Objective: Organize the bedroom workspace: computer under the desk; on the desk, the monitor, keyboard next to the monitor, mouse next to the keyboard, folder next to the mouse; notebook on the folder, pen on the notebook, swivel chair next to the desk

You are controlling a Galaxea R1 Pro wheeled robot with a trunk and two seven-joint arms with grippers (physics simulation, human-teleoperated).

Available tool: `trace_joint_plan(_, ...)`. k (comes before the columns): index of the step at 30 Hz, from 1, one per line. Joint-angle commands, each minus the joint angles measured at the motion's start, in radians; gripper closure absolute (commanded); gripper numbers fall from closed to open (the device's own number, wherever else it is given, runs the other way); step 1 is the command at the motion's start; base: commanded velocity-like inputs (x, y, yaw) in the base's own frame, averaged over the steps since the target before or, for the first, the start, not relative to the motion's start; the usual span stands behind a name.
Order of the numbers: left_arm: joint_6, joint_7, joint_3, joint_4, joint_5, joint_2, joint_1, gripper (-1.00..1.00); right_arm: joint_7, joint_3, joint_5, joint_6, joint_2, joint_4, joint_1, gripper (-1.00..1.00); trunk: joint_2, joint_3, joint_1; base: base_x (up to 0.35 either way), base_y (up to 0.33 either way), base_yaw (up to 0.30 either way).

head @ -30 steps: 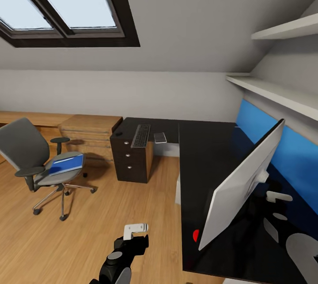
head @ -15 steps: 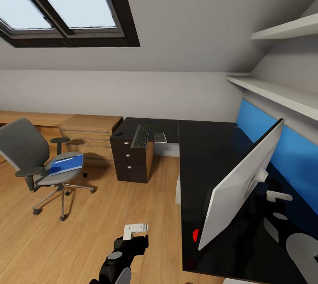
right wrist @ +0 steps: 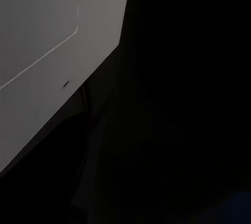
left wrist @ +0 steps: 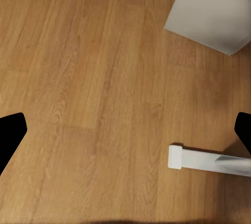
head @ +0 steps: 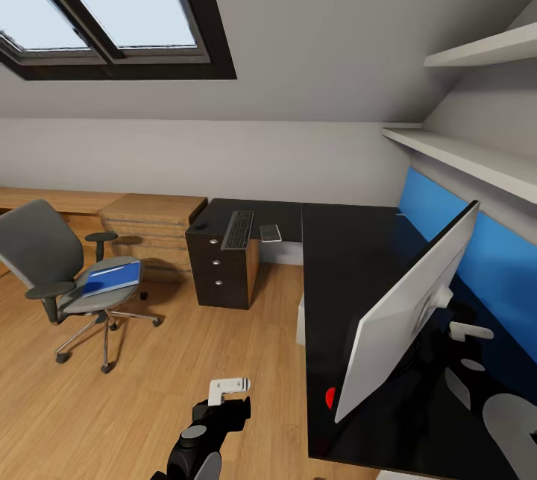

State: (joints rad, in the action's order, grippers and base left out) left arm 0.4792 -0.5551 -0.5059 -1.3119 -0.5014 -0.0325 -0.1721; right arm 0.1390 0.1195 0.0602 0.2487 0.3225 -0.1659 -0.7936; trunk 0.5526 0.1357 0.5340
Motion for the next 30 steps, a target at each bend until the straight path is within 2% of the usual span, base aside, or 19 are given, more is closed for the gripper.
trace_joint_plan(1,0.002,-0.009,-0.002,-0.001,-0.009,0.000,-0.001,-1.00,-0.003,-0.007,0.009,0.002,-0.001,0.003,-0.001,1.00,0.002,0.002,0.000,0.000,0.000,0.000)
trace_joint_plan(9,0.001,-0.009,0.000,-0.001,-0.009,0.000,-0.001,-1.00,-0.002,-0.009,0.007,0.001,-0.001,0.003,-0.001,1.00,0.002,0.002,0.000,0.000,0.000,0.000)
trace_joint_plan(15,0.002,-0.009,0.000,-0.001,-0.009,0.000,-0.001,-1.00,0.002,-0.026,-0.027,-0.002,-0.004,0.001,-0.001,1.00,0.002,0.002,0.000,0.000,0.000,0.000)
trace_joint_plan(17,0.002,-0.009,0.000,-0.001,-0.009,0.000,-0.001,-1.00,0.003,-0.027,-0.028,-0.002,-0.005,0.001,-0.001,1.00,0.002,0.002,0.000,0.000,0.000,0.000)
trace_joint_plan(24,0.002,-0.009,0.000,-0.001,-0.009,0.000,-0.001,-1.00,0.004,-0.027,-0.028,-0.002,-0.005,0.000,-0.001,1.00,0.002,0.000,0.000,0.000,0.000,-0.237)
trace_joint_plan(30,0.002,-0.009,0.000,-0.001,-0.009,0.000,-0.001,-1.00,0.004,-0.027,-0.028,-0.002,-0.005,0.001,-0.001,1.00,0.002,0.000,0.000,0.000,0.000,-0.075)
